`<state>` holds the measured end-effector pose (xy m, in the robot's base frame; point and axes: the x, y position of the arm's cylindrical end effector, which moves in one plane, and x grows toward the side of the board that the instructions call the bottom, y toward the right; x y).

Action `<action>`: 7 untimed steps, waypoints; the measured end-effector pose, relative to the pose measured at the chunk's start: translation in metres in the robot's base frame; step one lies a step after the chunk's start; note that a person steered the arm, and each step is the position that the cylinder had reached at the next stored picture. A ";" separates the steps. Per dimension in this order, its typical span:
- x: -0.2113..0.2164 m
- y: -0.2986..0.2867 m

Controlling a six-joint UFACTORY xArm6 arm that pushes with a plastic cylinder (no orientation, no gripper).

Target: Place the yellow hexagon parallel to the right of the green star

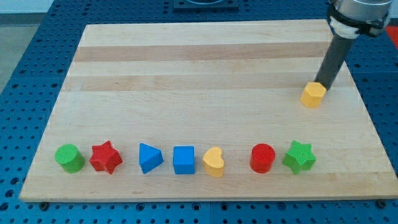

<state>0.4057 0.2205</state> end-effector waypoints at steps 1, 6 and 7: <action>0.006 -0.015; 0.040 -0.042; 0.047 -0.047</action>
<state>0.4530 0.1731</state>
